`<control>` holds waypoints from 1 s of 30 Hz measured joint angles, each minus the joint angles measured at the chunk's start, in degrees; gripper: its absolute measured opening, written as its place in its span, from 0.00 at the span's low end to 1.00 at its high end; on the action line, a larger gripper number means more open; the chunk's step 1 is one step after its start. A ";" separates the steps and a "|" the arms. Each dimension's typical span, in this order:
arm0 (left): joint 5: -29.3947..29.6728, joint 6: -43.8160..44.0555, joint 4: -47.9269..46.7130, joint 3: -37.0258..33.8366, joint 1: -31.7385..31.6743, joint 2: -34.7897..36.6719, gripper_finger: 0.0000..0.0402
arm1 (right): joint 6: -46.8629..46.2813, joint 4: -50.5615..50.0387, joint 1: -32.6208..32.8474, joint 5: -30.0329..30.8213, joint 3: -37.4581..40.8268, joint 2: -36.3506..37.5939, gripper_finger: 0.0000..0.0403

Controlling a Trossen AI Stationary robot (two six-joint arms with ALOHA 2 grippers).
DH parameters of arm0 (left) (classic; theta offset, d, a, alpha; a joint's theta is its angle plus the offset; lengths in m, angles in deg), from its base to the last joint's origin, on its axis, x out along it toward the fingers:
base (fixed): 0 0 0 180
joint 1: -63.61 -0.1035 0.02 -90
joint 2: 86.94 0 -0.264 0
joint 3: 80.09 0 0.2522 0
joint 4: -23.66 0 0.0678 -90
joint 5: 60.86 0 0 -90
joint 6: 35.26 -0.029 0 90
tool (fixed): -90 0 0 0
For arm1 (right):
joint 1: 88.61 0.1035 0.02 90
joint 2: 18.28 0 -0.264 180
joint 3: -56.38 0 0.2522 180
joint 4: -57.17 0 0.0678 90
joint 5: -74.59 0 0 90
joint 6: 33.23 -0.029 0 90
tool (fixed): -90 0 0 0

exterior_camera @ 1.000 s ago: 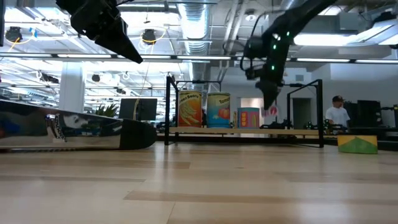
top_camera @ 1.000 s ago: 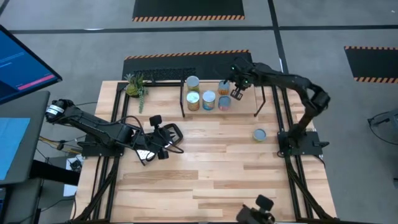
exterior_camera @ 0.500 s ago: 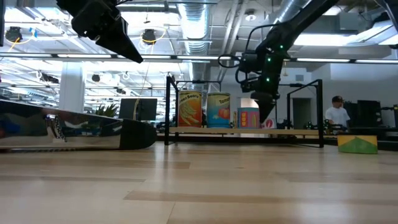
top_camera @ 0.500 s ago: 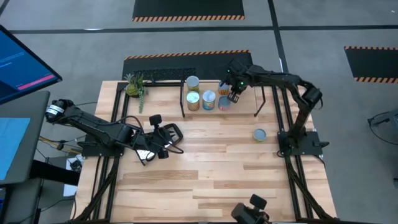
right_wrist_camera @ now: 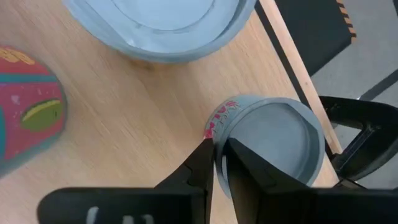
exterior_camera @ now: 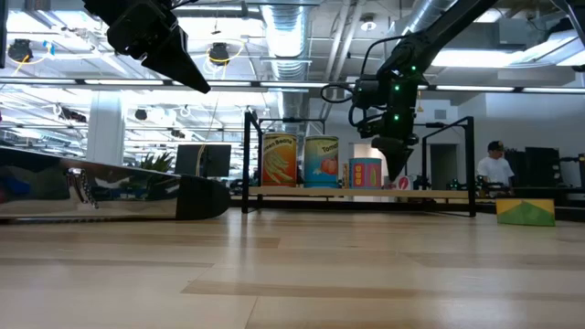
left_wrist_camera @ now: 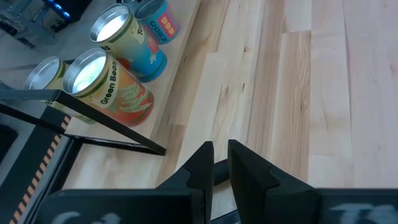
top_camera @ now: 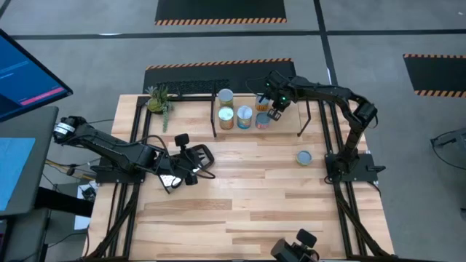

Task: Pick and place cans onto a shelf
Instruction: Put the blue tuna can on the shelf, then put the yellow and green tuna can on the shelf

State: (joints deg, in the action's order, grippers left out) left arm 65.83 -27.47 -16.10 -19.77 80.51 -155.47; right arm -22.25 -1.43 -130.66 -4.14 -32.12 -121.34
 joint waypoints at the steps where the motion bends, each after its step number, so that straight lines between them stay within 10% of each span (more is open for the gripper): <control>1: 0.00 -0.02 0.00 0.00 0.00 0.00 0.10 | -0.01 -0.06 0.17 0.02 0.00 0.00 0.17; 19: -0.04 0.06 0.00 0.00 -0.01 0.00 0.10 | -3.54 -5.40 3.83 -0.93 0.00 12.04 0.17; 30: -0.15 0.67 0.00 0.00 -0.01 0.00 0.10 | -17.68 -25.32 21.39 -10.88 0.00 24.00 0.17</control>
State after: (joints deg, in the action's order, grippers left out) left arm 65.67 -26.80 -16.10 -19.77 80.51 -155.47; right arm -39.93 -26.75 -109.26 -15.02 -32.12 -97.35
